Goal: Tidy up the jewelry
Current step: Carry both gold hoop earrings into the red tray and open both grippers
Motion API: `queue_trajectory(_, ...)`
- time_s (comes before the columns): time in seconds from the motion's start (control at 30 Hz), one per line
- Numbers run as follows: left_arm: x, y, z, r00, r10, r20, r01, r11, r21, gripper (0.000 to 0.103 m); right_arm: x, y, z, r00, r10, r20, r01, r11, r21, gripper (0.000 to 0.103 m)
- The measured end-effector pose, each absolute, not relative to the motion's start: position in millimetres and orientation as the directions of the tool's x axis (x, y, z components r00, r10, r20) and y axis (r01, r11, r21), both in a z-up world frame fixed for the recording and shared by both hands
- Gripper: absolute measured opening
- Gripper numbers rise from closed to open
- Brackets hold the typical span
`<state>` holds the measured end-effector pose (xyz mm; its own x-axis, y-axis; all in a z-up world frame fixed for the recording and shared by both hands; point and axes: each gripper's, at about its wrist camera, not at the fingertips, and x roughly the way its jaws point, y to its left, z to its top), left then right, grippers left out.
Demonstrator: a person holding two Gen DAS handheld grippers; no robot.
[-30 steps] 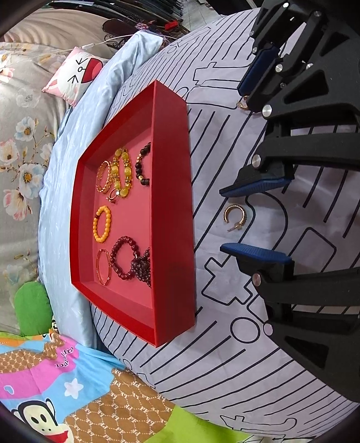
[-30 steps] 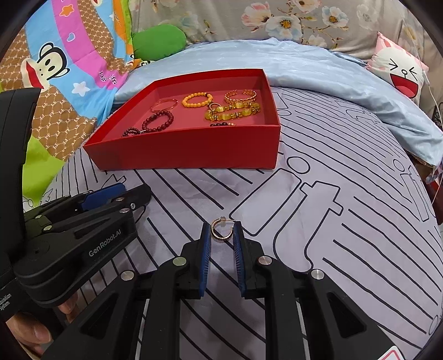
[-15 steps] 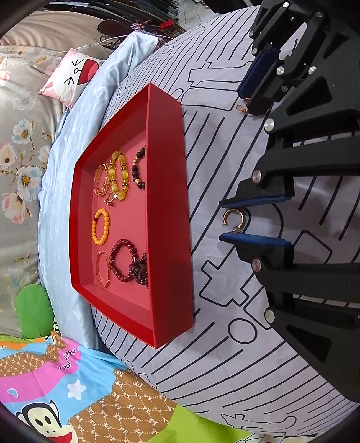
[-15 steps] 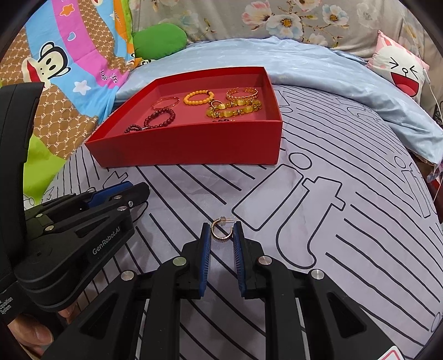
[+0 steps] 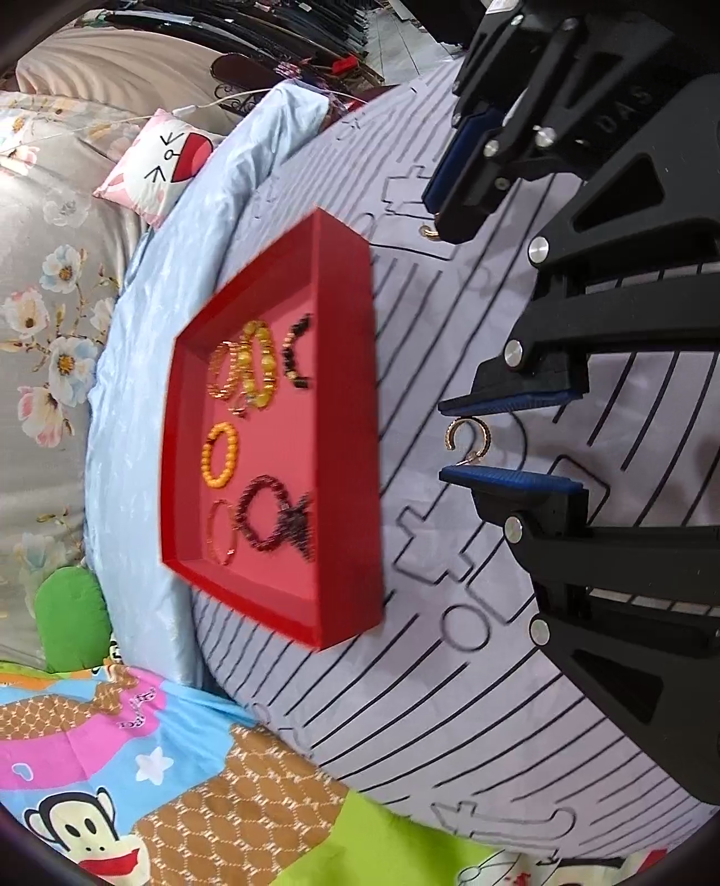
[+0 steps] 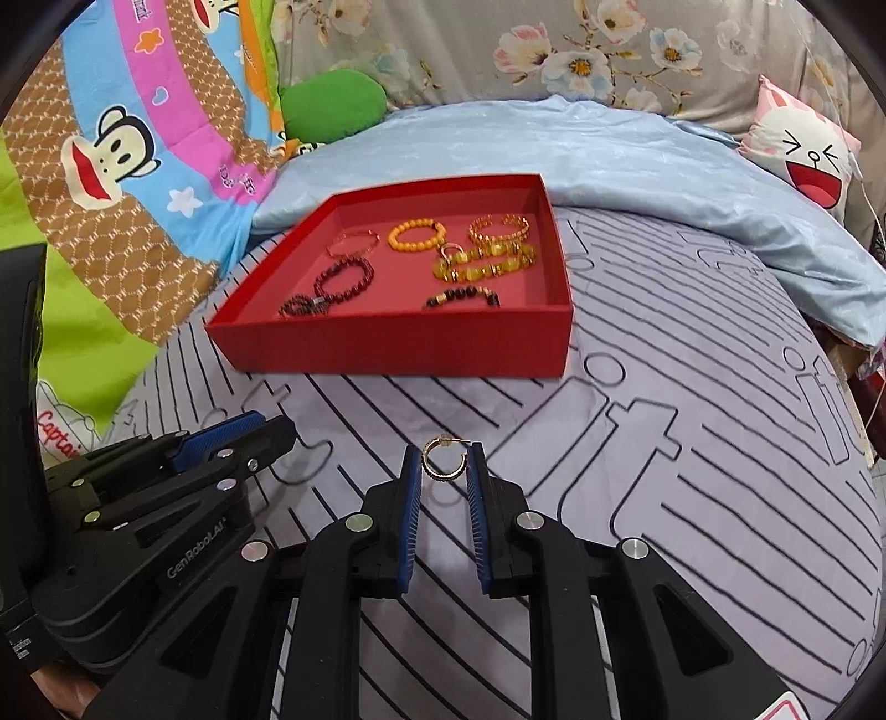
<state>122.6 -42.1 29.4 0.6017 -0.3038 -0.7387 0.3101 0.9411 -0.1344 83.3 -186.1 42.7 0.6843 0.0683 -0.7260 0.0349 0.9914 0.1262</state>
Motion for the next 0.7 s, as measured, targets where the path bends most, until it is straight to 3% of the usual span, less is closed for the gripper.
queue_trajectory(0.37,164.4,-39.5,77.2,0.678,-0.287,-0.676,0.31,0.946,-0.091,0.018,129.4,-186.6,82.1,0.736,0.068,-0.674,-0.001,0.995,0.099,0.016)
queue_trajectory(0.7,217.5,-58.8,77.0,0.685,-0.265,-0.679,0.308,0.95,-0.06,0.018,191.6,-191.6,80.0,0.727,0.076,-0.683,0.006,0.993,0.117,0.016)
